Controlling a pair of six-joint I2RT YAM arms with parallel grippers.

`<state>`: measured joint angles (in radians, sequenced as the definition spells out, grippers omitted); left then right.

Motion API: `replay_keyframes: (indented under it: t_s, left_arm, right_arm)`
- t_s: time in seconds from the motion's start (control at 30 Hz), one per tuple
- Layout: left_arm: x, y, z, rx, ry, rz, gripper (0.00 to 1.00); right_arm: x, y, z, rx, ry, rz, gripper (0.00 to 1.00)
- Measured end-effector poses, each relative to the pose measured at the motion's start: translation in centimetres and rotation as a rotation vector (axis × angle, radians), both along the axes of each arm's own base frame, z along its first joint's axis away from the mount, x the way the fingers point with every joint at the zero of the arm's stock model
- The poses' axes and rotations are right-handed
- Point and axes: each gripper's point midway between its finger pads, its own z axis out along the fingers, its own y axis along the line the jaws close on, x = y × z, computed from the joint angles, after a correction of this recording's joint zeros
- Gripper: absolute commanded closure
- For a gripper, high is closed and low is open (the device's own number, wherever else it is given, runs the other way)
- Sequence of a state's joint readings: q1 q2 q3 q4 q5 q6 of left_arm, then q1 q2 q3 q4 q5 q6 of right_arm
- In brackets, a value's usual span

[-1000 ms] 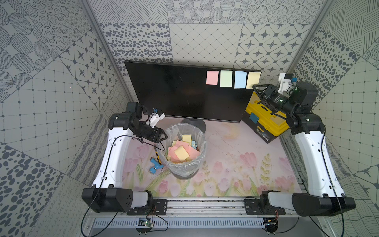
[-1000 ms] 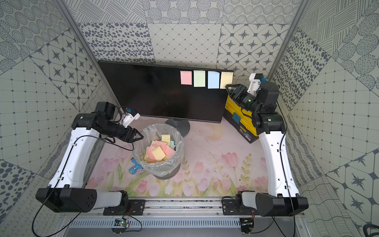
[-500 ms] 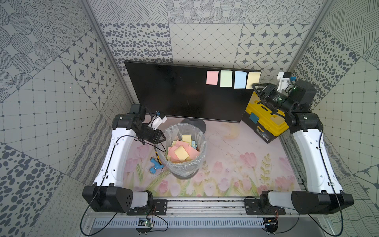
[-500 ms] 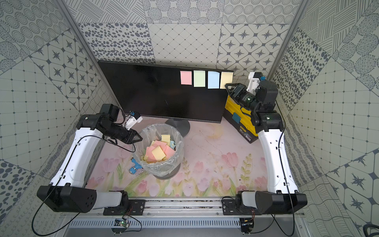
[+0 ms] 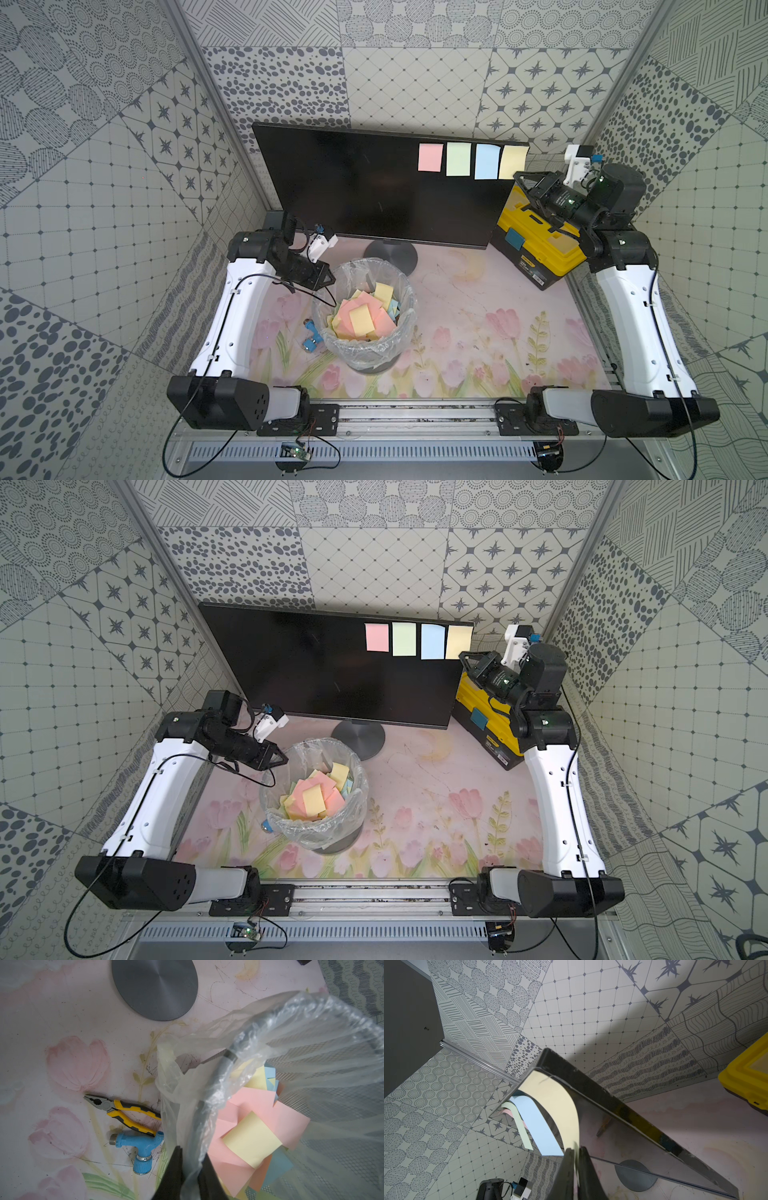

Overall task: Remove the sticky note from the monitor
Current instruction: Tear off the sticky note from the monitor, then place the sticky note in the trash bin.

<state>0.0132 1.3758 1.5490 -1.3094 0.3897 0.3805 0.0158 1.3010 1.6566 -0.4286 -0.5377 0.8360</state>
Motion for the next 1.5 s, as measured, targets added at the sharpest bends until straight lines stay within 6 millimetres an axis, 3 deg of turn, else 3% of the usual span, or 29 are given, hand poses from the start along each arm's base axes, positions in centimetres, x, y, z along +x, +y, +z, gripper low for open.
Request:
replay_keyframes:
  t_s: [0.37,0.57,0.93,1.07,1.17,1.3,1.4,1.5]
  left_arm:
    - [-0.1,0.0,0.1,-0.01,0.015,0.025,0.97]
    - [-0.1,0.0,0.1,-0.015,0.019,0.033,0.99]
    - [0.2,-0.1,0.0,-0.018,0.024,0.04,0.99]
    - [0.4,-0.1,0.0,-0.02,0.026,0.043,0.99]
    - [0.5,-0.1,0.1,-0.021,0.027,0.046,1.0]
    - [0.6,-0.1,0.1,-0.023,0.03,0.049,1.0]
    - [0.7,-0.1,0.1,-0.024,0.031,0.052,1.0]
    - [0.7,-0.1,0.1,-0.024,0.033,0.052,1.0]
  right_arm:
    - [-0.6,0.0,0.3,-0.001,-0.011,0.0,1.0]
    - [-1.6,0.0,0.5,-0.001,-0.03,0.0,1.0]
    - [-3.9,0.3,3.5,0.002,-0.125,0.024,1.0]
    - [-4.9,1.4,4.7,0.002,-0.157,0.07,1.0]
    - [-6.1,3.7,5.4,-0.012,-0.178,0.152,1.0]
    - [-8.7,9.0,5.5,-0.049,-0.205,0.322,1.0]
    - [-11.0,13.2,4.4,-0.08,-0.202,0.456,1.0]
    - [-13.1,17.4,2.0,-0.136,-0.178,0.579,1.0]
